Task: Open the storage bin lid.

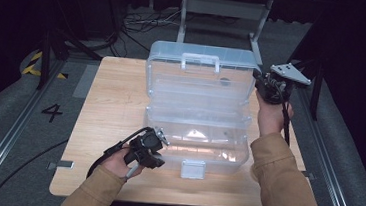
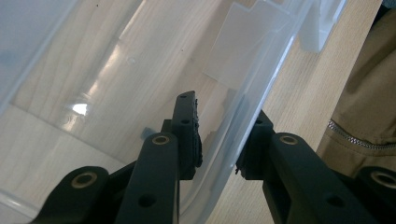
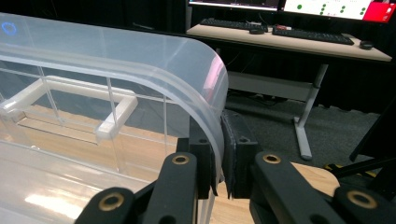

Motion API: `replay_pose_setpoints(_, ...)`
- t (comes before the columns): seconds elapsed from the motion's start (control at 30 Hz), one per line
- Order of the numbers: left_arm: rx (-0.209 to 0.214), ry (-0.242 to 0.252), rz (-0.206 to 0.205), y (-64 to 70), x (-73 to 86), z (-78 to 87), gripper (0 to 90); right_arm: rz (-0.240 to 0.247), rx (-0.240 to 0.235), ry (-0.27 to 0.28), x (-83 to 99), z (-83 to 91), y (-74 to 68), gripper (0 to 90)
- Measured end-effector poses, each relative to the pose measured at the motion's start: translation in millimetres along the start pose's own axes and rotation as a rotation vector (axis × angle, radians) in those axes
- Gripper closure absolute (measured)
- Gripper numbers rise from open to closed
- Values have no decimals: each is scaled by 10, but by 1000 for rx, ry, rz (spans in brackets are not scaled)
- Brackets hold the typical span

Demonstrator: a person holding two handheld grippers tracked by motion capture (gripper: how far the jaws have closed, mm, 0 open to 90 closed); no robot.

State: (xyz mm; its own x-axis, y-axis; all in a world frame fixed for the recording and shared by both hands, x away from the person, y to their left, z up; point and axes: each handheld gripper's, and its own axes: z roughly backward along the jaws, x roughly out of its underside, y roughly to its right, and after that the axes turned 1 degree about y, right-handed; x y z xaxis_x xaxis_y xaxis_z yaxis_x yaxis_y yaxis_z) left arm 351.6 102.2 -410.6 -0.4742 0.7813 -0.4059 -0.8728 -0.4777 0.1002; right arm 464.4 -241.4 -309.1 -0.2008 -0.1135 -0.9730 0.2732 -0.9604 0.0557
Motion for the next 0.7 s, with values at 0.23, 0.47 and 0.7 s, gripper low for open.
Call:
replay_pose_setpoints(0.23, -2, 4, 1, 5, 4, -4, 728, -3, -6, -23, -32, -77, 28, 842)
replay_pose_setpoints(0.47, -12, 8, -12, 16, 13, -7, 730, -17, -11, -48, -66, -161, 56, 844)
replay_pose_setpoints(0.7, -28, 27, -19, 34, 32, -12, 727, -27, -18, -62, -78, -238, 84, 847)
